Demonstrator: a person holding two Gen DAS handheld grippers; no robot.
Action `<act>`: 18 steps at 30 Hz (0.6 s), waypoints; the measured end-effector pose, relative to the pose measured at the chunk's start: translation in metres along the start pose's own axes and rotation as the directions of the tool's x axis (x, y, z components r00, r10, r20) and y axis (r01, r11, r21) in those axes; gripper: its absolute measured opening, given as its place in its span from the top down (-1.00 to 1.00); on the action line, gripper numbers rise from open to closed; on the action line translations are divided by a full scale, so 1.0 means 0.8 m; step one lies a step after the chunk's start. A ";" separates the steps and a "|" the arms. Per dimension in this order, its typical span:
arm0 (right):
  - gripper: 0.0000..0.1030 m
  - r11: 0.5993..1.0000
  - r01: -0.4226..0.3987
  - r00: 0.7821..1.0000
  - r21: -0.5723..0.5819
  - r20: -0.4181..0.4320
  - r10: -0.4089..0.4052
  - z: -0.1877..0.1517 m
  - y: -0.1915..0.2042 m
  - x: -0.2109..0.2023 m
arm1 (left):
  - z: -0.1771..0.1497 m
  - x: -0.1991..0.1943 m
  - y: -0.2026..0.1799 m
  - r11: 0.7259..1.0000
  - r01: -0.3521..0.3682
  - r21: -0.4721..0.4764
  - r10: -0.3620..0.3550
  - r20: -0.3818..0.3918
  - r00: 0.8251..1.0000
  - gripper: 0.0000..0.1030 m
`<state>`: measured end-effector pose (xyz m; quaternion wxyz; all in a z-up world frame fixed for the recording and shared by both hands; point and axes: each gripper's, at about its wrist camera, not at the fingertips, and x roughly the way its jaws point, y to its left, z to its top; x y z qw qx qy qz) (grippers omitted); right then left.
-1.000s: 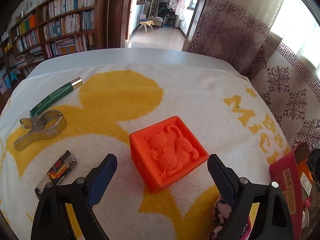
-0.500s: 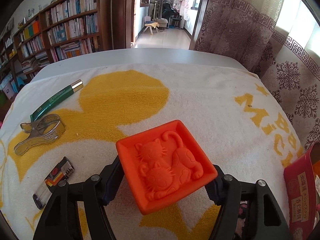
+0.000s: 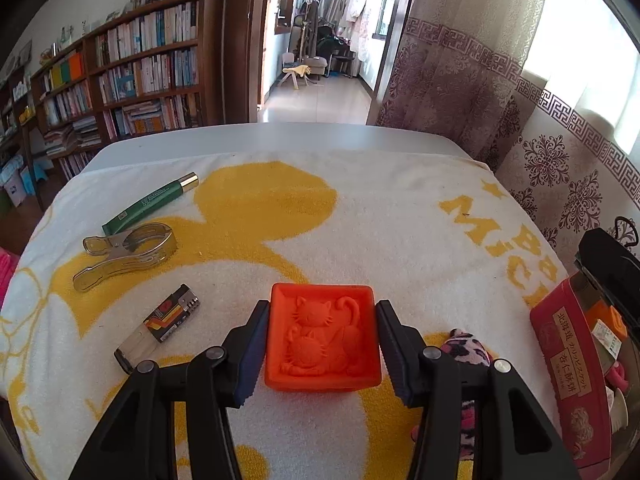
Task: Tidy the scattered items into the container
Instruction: 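Carry the orange cube and binder clip over the red box with both tools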
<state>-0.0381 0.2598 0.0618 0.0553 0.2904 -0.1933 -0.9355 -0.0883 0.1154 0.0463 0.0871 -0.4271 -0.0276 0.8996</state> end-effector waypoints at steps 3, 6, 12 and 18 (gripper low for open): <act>0.61 1.000 0.003 1.000 -0.016 -0.002 -0.003 -0.003 0.003 0.001 | -0.004 0.011 0.000 1.000 -0.024 -0.014 0.024 -0.035 0.999 -0.46; 0.61 1.000 0.003 1.000 -0.031 0.001 -0.003 -0.006 0.007 0.001 | -0.011 0.023 0.001 0.998 -0.064 -0.022 0.064 -0.029 0.998 -0.63; 0.61 1.000 0.001 1.000 -0.012 0.022 0.000 -0.002 -0.002 -0.008 | -0.019 0.034 0.005 0.996 -0.055 -0.072 0.049 -0.086 0.995 -0.07; 0.61 1.000 -0.008 0.999 0.024 0.050 0.007 0.004 -0.017 -0.030 | -0.020 -0.007 -0.020 1.000 -0.019 -0.020 0.018 -0.031 0.999 -0.06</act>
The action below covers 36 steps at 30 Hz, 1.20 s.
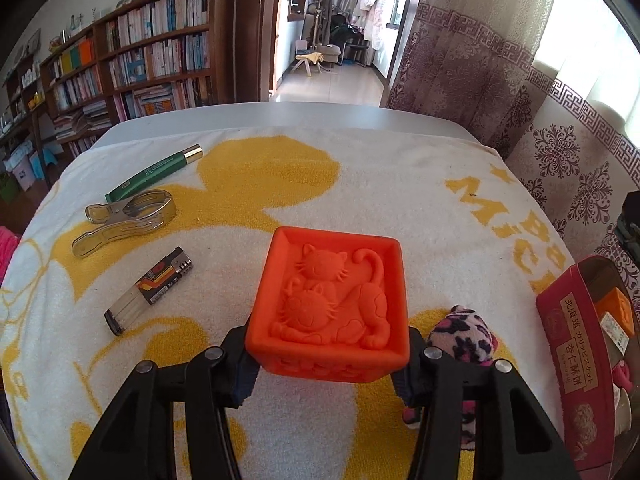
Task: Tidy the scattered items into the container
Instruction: 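Carry the orange cube and binder clip over the red box with both tools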
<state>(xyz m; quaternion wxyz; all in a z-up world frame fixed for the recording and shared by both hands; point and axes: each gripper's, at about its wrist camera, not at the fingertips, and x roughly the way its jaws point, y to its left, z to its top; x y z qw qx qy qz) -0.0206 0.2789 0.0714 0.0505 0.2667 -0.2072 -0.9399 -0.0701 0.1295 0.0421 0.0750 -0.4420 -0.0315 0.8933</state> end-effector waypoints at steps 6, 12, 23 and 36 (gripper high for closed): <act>0.61 0.999 0.044 0.998 0.020 0.040 -0.045 -0.003 -0.037 -0.050 | 0.001 -0.048 -0.036 0.996 0.067 0.064 -0.070 0.058 0.996 -0.06; 0.61 0.988 0.147 0.986 0.053 0.073 -0.151 -0.005 -0.094 -0.106 | 0.000 -0.085 -0.097 0.974 0.172 0.147 -0.186 0.087 0.979 -0.06; 0.61 0.958 0.265 0.961 0.106 0.057 -0.272 -0.023 -0.168 -0.150 | -0.014 -0.091 -0.203 0.924 0.273 0.268 -0.292 0.036 0.956 -0.06; 0.61 0.937 0.327 0.939 0.120 0.067 -0.337 -0.027 -0.197 -0.168 | -0.009 -0.091 -0.268 0.884 0.308 0.352 -0.336 0.019 0.942 -0.07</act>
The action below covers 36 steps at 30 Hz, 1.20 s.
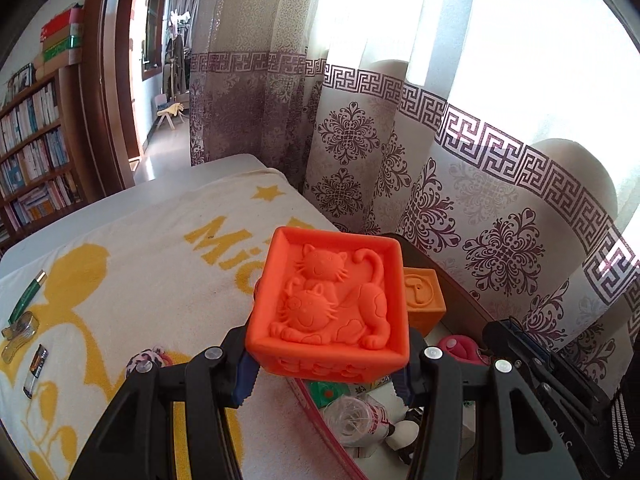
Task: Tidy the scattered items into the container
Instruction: 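Carry the orange cube and binder clip over the red box with both tools, then open both tools to drop the cube and clip into the red box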
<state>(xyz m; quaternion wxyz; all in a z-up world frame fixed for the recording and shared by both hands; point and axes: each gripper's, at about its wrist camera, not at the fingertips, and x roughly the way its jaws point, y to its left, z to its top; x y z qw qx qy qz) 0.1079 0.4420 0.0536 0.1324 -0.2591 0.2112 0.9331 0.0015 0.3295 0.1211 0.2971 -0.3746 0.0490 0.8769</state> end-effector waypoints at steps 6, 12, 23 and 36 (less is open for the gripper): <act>0.33 1.000 0.013 1.000 -0.003 -0.006 -0.013 -0.003 0.001 0.002 | 0.012 0.011 -0.025 0.998 0.009 0.069 -0.011 0.026 1.000 -0.81; -0.06 0.999 0.045 0.999 0.026 -0.001 -0.045 -0.005 -0.011 0.001 | 0.007 0.013 -0.027 0.996 -0.020 0.093 0.016 0.034 0.999 -0.81; -0.15 0.999 0.038 0.999 0.026 -0.022 -0.038 -0.012 -0.003 0.006 | 0.001 0.004 -0.016 0.994 -0.055 0.096 0.051 0.042 0.998 -0.81; -0.32 1.000 0.026 0.999 0.009 -0.029 -0.025 -0.018 0.015 0.008 | -0.014 -0.001 0.021 0.996 -0.078 0.038 0.077 0.016 0.997 -0.81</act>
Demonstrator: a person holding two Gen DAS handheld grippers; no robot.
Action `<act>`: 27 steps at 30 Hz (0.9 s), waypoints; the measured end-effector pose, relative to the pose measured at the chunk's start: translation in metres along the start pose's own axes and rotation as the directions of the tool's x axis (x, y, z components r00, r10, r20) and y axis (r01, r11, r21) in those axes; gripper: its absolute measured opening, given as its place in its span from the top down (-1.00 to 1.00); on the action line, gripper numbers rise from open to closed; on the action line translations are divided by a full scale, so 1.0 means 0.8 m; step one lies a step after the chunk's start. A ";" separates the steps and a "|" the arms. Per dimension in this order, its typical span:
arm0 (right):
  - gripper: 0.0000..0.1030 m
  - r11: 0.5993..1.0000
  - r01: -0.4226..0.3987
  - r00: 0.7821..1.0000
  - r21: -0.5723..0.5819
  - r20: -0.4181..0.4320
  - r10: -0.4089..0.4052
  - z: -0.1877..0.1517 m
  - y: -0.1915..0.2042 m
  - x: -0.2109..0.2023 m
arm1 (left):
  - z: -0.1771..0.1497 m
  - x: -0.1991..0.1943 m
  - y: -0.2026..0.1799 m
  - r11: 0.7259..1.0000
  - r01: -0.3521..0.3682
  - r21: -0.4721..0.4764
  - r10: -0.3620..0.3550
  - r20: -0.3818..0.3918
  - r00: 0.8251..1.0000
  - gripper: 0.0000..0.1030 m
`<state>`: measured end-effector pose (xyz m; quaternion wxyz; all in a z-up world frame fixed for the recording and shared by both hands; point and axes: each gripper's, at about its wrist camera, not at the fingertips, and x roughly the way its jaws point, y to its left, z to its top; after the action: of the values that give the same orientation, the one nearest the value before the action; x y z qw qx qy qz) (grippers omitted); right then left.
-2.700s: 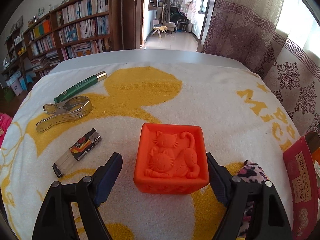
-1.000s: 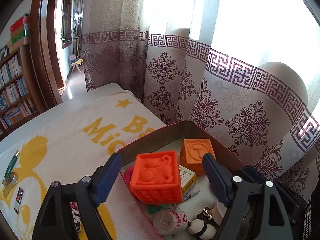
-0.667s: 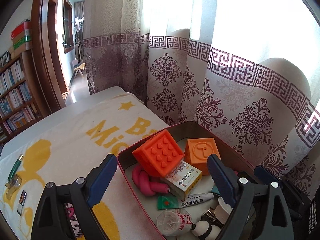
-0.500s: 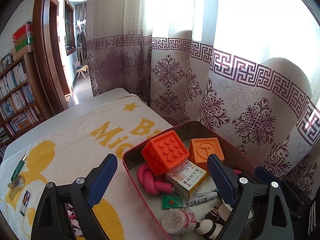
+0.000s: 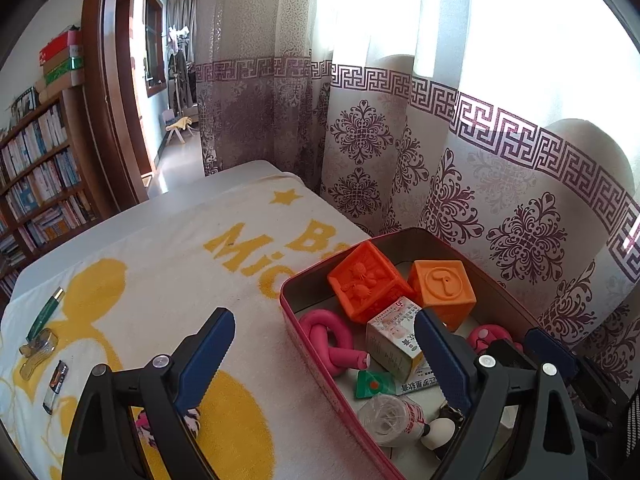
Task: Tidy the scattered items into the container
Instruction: 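Open both tools to drop the cube and clip into the red box, then withdraw both tools from the red box back over the towel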
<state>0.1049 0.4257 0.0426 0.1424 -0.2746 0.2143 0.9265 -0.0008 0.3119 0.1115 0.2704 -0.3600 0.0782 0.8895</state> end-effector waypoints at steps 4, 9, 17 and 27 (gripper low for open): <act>-0.32 0.999 -0.014 1.000 -0.030 0.002 0.014 -0.002 0.016 -0.001 | -0.009 -0.005 0.024 0.999 -0.009 -0.047 0.008 -0.007 1.000 -0.81; -0.38 0.998 -0.038 0.999 -0.059 -0.010 0.038 -0.007 0.041 0.003 | -0.023 -0.013 0.065 0.993 -0.036 -0.109 0.034 -0.018 0.999 -0.81; -0.44 0.988 -0.090 0.996 -0.125 -0.039 0.086 -0.019 0.090 0.013 | -0.056 -0.033 0.152 0.968 -0.109 -0.228 0.103 -0.038 0.994 -0.81; -0.58 0.935 -0.247 0.969 -0.254 -0.089 0.232 -0.036 0.174 0.021 | -0.115 -0.068 0.286 0.882 -0.249 -0.399 0.233 -0.091 0.968 -0.81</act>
<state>0.0509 0.2938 0.0557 -0.0155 -0.2893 0.1252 0.9489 -0.0361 0.0655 0.0691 0.0751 -0.4138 -0.0594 0.9053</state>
